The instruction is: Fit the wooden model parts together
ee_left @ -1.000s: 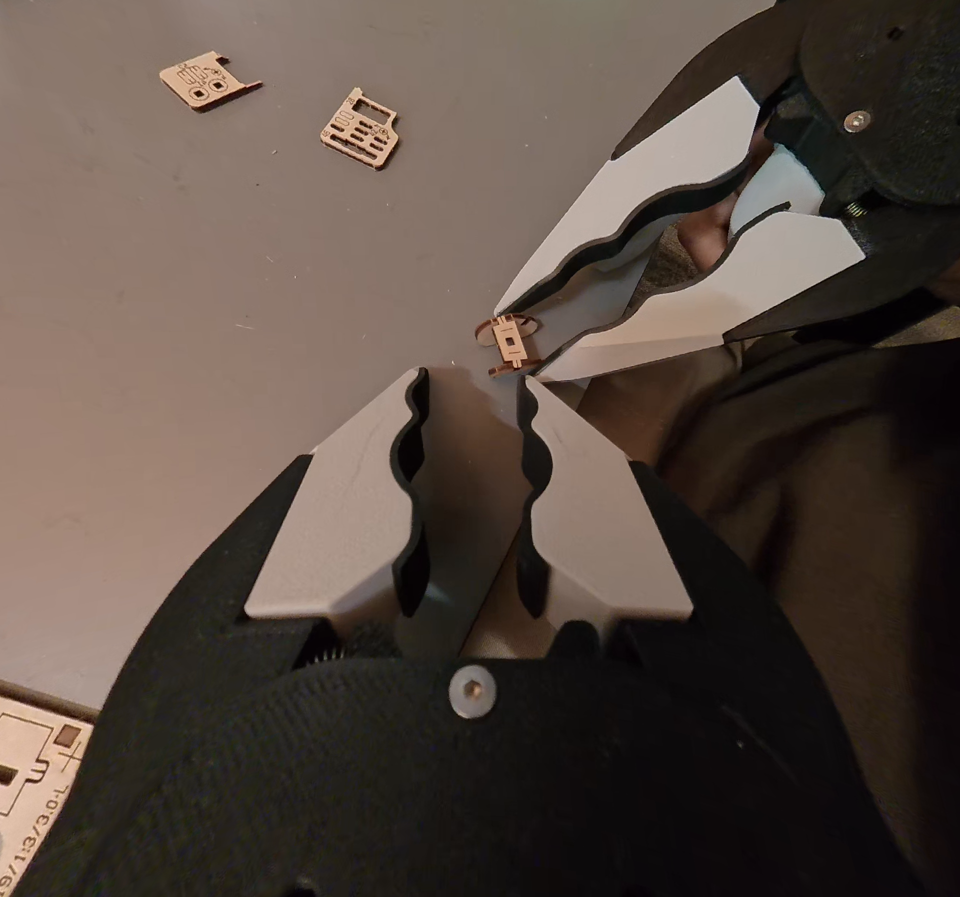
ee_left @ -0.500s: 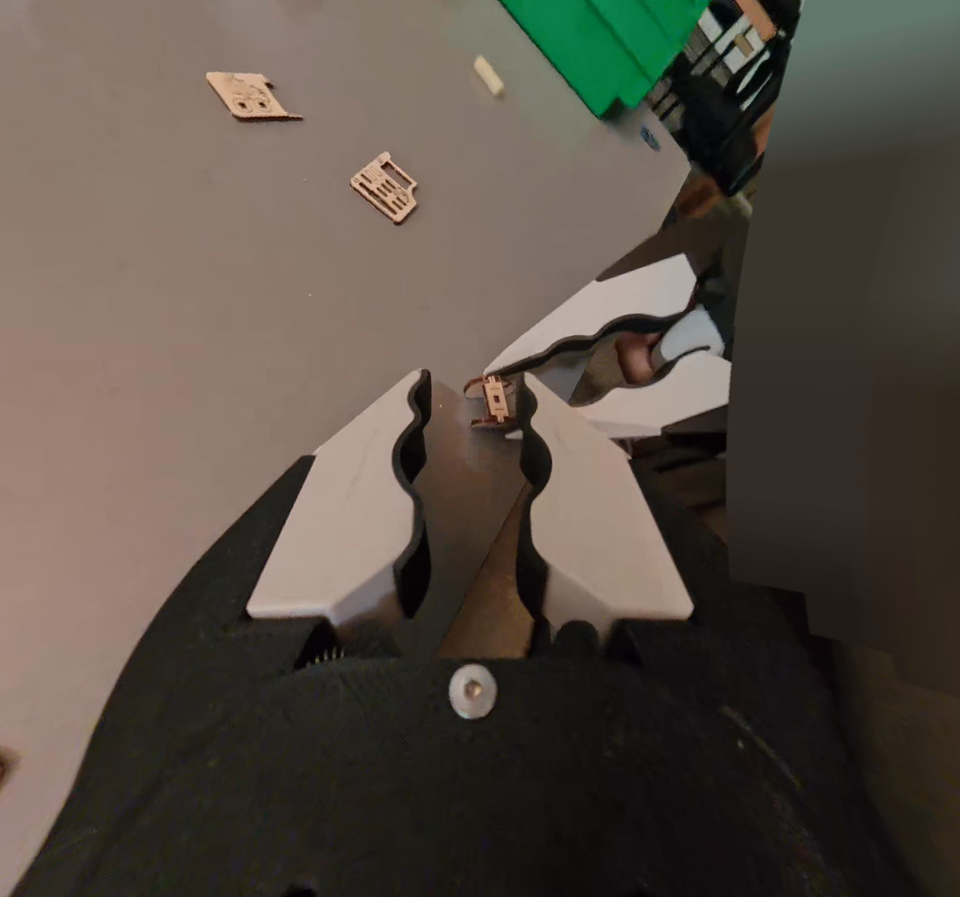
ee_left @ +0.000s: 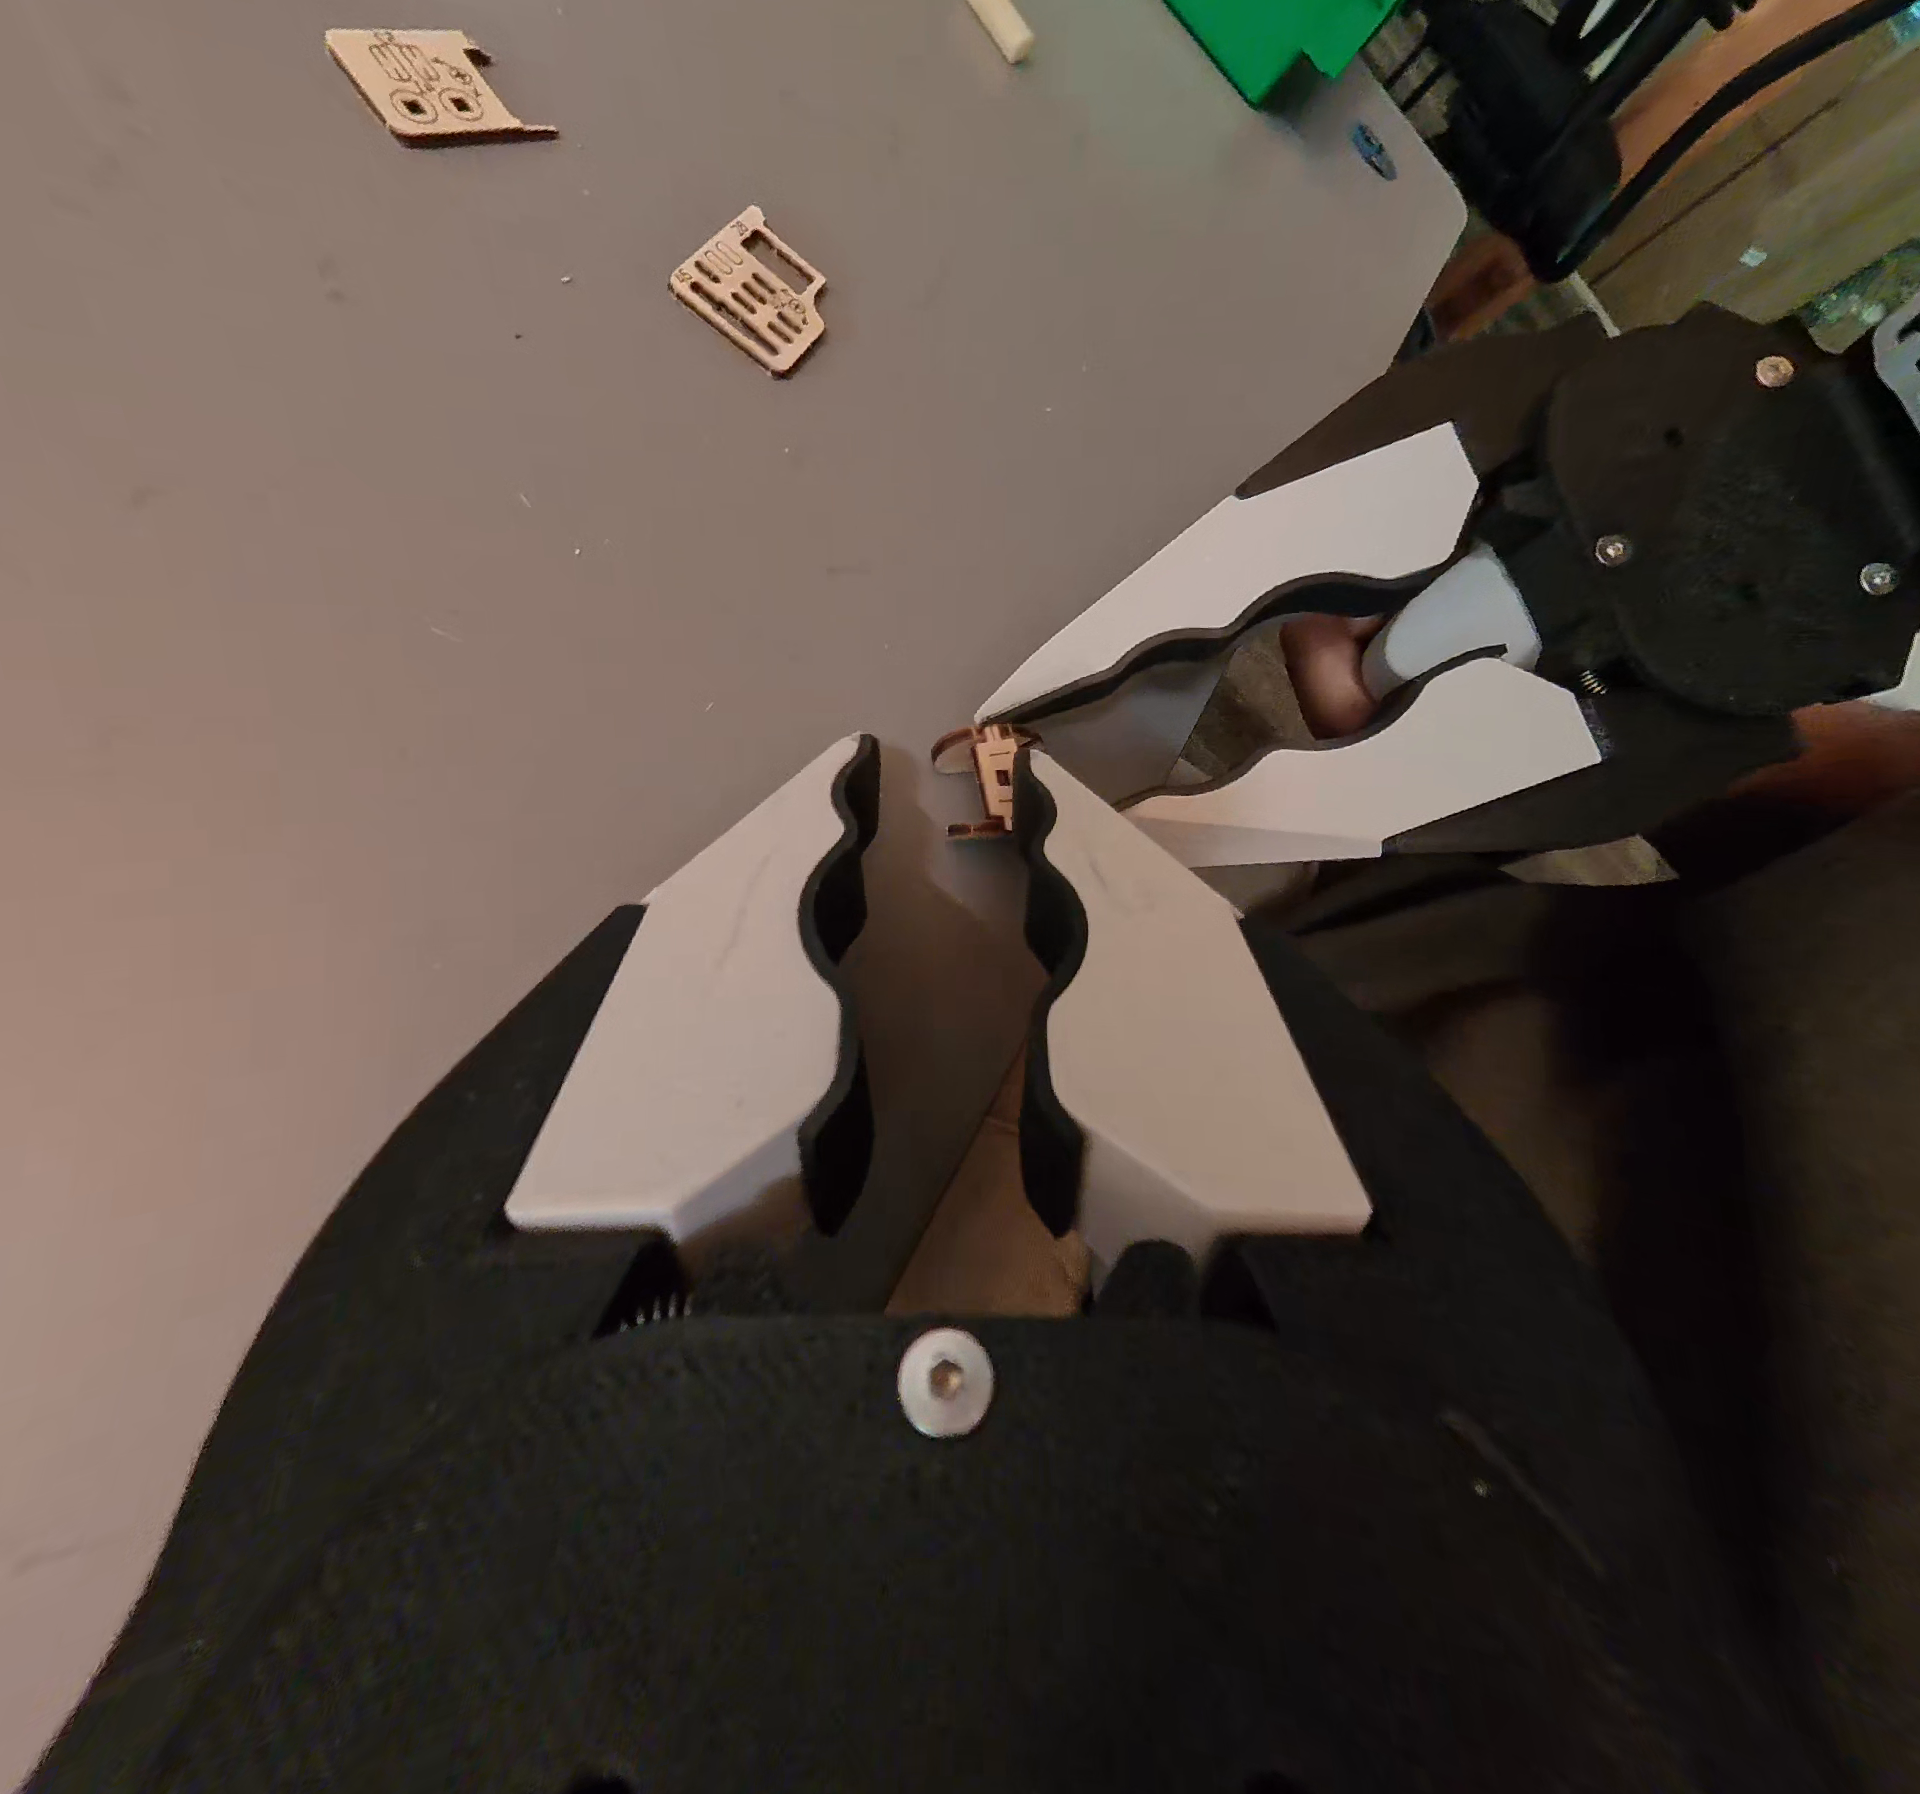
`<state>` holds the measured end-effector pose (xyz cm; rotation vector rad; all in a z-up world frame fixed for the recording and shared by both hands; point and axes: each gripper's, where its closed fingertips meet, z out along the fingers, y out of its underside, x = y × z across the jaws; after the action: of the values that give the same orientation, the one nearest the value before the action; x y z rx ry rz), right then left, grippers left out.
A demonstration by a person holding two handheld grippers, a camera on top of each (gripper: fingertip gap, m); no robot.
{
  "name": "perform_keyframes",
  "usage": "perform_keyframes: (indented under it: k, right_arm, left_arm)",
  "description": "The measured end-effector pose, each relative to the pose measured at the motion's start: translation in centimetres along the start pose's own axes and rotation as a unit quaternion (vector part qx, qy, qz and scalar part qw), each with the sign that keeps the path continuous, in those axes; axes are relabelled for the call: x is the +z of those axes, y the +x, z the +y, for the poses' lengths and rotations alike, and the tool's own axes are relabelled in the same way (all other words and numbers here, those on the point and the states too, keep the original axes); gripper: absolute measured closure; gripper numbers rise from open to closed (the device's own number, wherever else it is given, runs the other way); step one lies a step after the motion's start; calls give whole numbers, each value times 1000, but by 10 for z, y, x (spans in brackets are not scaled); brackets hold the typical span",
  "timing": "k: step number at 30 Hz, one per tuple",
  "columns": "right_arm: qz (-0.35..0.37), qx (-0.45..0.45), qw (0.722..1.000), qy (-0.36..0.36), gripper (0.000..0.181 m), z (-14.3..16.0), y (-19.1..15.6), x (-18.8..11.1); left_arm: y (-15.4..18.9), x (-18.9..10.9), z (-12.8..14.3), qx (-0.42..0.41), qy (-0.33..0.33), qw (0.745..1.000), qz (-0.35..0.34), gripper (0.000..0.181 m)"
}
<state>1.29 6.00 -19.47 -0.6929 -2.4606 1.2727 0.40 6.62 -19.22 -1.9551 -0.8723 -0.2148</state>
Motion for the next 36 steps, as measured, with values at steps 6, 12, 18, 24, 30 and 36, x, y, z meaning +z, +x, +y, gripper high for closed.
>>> perform_keyframes:
  k: [6,12,18,24,30,36]
  right_arm:
    - [-1,-2,1000,0,159,0,0,0]
    - [-2,-8,1000,0,159,0,-2,0]
    - [-3,-10,1000,-1,159,0,-2,0]
    - [-5,-12,1000,0,159,0,-3,0]
    - [-8,-14,1000,1,159,0,-3,0]
    - [-10,-19,1000,3,159,0,-3,0]
  left_arm:
    - [4,-1,-5,31,17,999,14,157]
    - [3,0,-3,21,9,999,23,164]
    - [6,1,-1,25,3,999,30,167]
    - [8,1,0,23,1,999,37,171]
    - [8,1,0,27,1,999,37,172]
    - [8,1,0,28,2,999,36,171]
